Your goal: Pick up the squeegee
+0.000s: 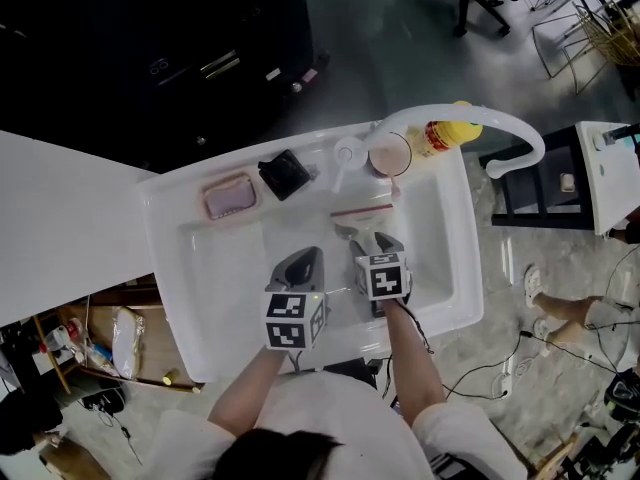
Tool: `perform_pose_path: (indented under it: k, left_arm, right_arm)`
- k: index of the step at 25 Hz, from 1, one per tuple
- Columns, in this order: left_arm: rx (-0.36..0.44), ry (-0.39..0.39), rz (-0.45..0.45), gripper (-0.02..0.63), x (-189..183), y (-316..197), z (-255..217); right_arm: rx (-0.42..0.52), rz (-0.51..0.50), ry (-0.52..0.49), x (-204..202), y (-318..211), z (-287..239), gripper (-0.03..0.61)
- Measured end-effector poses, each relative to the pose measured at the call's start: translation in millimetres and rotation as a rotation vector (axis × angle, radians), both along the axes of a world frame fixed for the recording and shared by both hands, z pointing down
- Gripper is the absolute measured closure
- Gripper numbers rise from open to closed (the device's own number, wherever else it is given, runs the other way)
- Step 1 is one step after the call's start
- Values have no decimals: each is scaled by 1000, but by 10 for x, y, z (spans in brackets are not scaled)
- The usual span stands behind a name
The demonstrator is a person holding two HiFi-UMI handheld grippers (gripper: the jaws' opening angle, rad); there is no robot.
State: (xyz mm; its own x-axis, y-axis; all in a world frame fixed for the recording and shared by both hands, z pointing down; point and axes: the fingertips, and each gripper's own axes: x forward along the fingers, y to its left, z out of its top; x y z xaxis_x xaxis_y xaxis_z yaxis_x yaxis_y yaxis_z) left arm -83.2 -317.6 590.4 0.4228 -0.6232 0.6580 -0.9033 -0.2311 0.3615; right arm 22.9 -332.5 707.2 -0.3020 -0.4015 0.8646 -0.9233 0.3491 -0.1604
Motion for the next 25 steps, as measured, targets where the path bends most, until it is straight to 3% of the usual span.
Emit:
perform_pose_path:
  k: [7,25]
  left_arm:
    - [-27,-1,-21,589,-61,-52,128]
    - [-51,9,-38,589,-48,-92,239]
  right_arm:
    - [-64,-4,20,-4,41,150,350]
    - [-93,-16,66,31,-7,413,350]
